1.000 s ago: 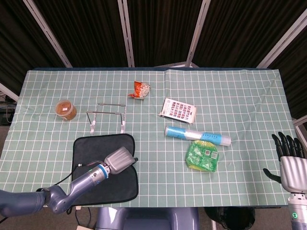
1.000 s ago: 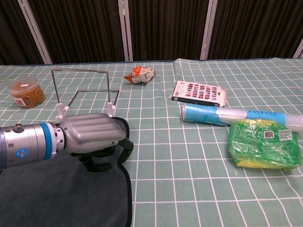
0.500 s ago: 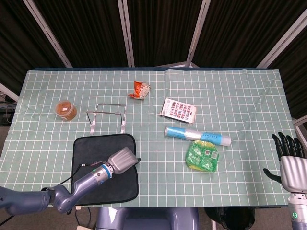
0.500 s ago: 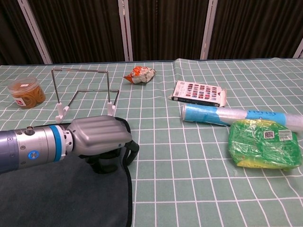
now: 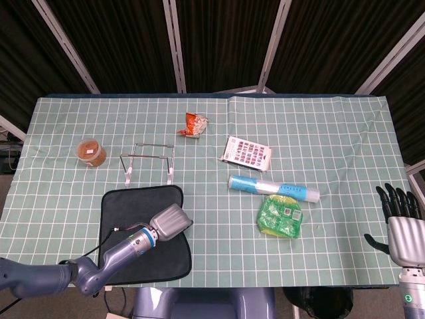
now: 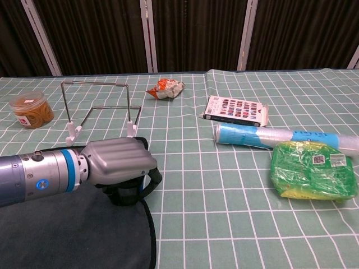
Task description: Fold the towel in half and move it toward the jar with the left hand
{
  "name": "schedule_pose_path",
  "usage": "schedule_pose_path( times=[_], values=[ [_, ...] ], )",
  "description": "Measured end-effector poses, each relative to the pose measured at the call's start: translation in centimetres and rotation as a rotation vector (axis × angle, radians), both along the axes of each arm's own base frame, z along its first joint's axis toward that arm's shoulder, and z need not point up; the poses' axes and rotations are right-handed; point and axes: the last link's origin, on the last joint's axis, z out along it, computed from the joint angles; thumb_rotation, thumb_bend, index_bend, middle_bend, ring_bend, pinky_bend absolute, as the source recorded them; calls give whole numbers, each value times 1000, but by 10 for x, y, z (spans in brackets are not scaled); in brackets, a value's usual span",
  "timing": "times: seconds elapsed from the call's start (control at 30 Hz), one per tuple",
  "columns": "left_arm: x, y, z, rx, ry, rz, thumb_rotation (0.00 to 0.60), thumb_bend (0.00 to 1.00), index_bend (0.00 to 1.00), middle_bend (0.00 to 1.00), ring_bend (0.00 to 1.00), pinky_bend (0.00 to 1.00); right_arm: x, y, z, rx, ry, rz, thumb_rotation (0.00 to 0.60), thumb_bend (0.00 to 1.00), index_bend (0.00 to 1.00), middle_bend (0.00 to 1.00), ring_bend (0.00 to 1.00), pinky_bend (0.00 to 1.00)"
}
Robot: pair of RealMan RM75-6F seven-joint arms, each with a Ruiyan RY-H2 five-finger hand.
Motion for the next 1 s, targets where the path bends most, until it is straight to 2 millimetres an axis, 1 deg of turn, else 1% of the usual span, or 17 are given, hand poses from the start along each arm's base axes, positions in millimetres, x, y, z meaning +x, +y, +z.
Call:
schedule_pose_path(
  times=[0.2,0.43,0.53,0.67,0.77,1.0],
  values=[
    [-1,0,1,3,-1,2,600,554,662,905,903,1000,0,0,0,2,-1,1,600,0,0,0,0,0],
    [-1,0,3,2,-3,9,600,638,675,904,903,1000,0,0,0,5,-2,1,600,0,0,0,0,0],
    [-2,0,5,4,-4,12,600,664,682,905,903,1000,1,1,0,6,-3,2,600,0,0,0,0,0],
    [-3,1,9,9,-12,18,600,675,691,904,903,1000,1,1,0,7,-5,5,600,0,15,0,0,0],
    [-3,1,15,14,-20,19,600,678,692,904,903,1000,2,1,0,7,-6,7,600,0,0,0,0,0],
    [-14,-6,42,37,-34,15,600,684,702,904,903,1000,4,3,-1,13,-7,15,600,0,0,0,0,0]
  ],
)
